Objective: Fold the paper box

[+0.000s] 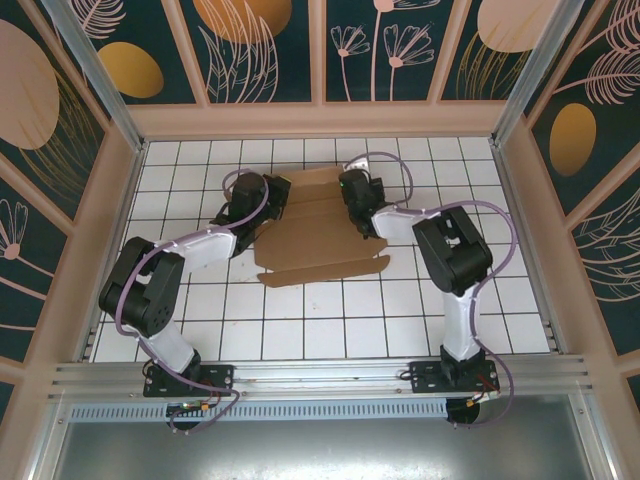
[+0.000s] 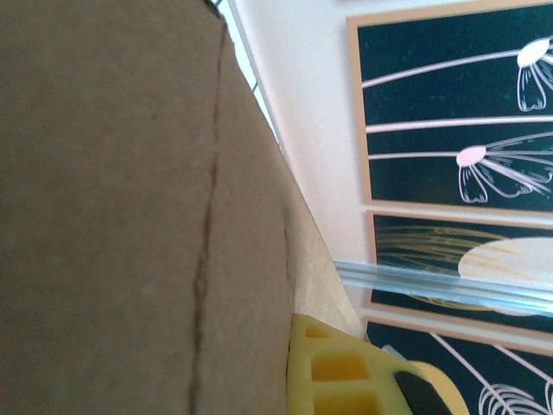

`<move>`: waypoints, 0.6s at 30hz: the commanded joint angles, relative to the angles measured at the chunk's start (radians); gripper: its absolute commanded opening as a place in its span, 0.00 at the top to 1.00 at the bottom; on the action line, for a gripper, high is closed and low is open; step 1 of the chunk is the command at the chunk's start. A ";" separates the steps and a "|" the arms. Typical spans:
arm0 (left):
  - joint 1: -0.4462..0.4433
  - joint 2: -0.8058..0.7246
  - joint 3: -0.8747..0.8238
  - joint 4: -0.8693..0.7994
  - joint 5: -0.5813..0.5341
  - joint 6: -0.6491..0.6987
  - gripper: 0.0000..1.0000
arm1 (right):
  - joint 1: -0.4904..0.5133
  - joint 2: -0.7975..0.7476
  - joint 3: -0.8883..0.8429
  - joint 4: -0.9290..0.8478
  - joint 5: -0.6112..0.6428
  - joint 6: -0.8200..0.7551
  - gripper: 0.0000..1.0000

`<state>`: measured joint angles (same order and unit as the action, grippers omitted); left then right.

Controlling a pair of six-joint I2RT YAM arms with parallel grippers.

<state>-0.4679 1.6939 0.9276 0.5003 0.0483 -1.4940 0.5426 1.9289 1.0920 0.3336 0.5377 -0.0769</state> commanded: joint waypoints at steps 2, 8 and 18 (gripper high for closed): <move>-0.006 0.013 -0.024 -0.126 0.021 -0.021 1.00 | -0.041 -0.176 -0.207 0.244 -0.201 -0.024 0.26; -0.006 0.013 0.003 -0.146 0.017 -0.033 1.00 | -0.118 -0.329 -0.361 0.370 -0.400 0.085 0.22; -0.007 0.050 0.039 -0.176 0.023 -0.039 1.00 | -0.158 -0.282 -0.362 0.350 -0.541 0.081 0.27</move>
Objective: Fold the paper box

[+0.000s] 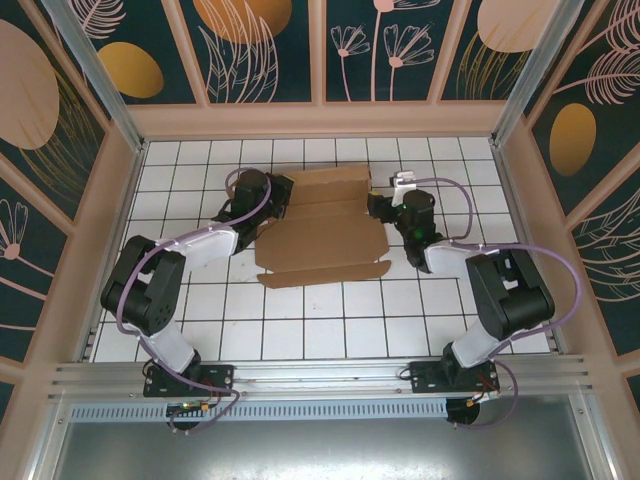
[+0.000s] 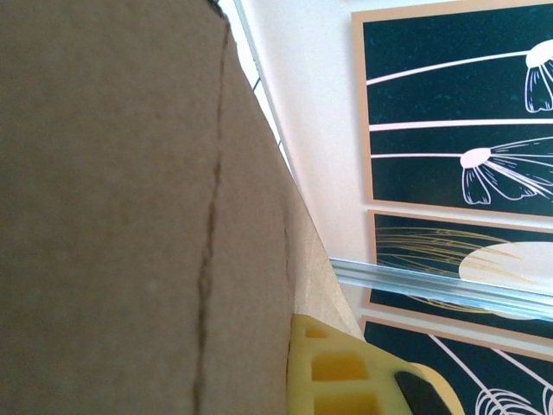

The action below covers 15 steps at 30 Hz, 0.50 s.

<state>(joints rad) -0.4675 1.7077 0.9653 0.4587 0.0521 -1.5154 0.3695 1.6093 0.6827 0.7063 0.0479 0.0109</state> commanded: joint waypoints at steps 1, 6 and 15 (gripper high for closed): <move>-0.007 0.035 0.001 -0.138 0.019 -0.018 1.00 | 0.020 0.053 0.065 -0.042 -0.051 -0.005 0.27; -0.006 0.043 0.015 -0.153 0.030 -0.025 1.00 | 0.045 0.157 0.167 -0.149 0.003 -0.009 0.29; -0.007 0.069 0.037 -0.150 0.041 -0.031 1.00 | 0.101 0.322 0.325 -0.285 0.263 0.002 0.49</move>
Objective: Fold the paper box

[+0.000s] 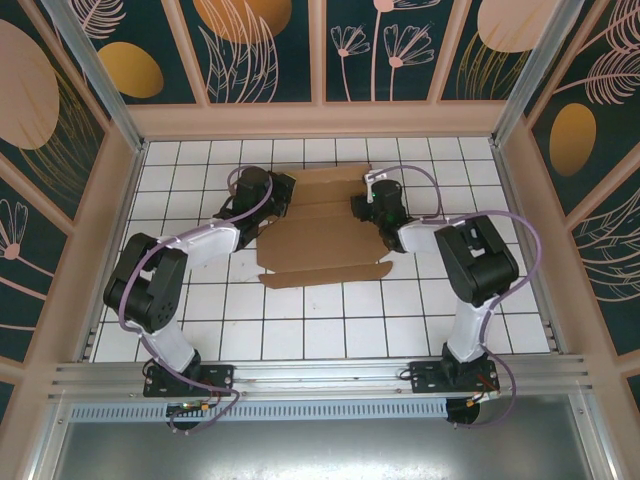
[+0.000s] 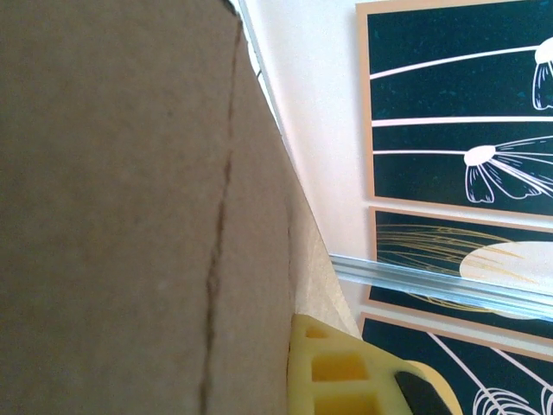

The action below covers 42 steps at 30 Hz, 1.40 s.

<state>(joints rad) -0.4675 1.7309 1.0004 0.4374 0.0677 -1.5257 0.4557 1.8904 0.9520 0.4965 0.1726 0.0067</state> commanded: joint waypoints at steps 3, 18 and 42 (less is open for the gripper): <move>-0.007 0.057 0.014 -0.133 0.031 -0.021 1.00 | 0.021 0.078 0.098 -0.102 0.190 0.022 0.60; -0.007 0.071 0.026 -0.149 0.022 -0.032 1.00 | 0.069 0.105 0.119 -0.091 0.372 0.032 0.62; -0.015 0.123 0.040 -0.065 0.067 -0.065 0.99 | -0.099 -0.535 -0.080 -0.216 -0.367 0.723 0.46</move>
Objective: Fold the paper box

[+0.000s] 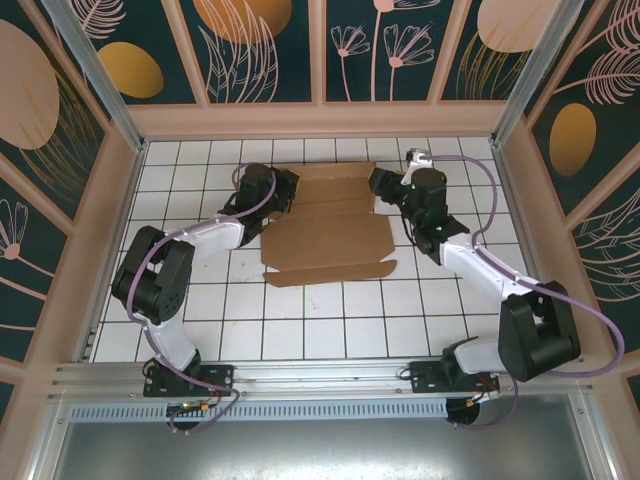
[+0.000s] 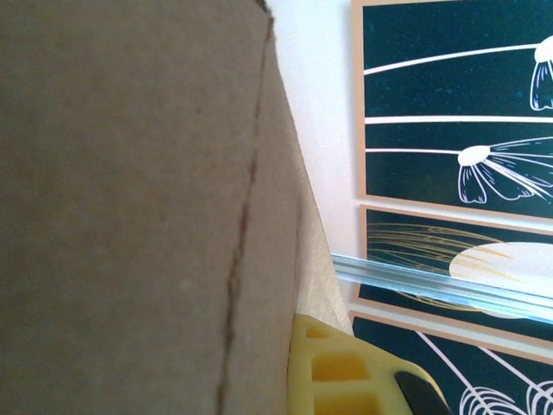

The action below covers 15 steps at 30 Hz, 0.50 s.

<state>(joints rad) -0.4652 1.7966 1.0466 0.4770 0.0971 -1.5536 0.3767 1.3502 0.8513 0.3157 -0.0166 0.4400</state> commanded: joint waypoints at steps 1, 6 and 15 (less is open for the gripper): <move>-0.021 0.061 0.001 -0.108 0.032 -0.036 0.99 | -0.021 0.018 0.027 -0.027 -0.209 0.353 0.47; -0.035 0.079 0.021 -0.085 0.042 -0.061 0.95 | 0.043 0.099 -0.008 0.168 -0.258 0.689 0.46; -0.044 0.080 0.014 -0.047 0.084 -0.078 0.93 | 0.105 0.306 0.010 0.447 -0.162 0.852 0.40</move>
<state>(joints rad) -0.4980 1.8374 1.0794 0.5140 0.1371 -1.6035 0.4778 1.6005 0.8536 0.6003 -0.2150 1.1648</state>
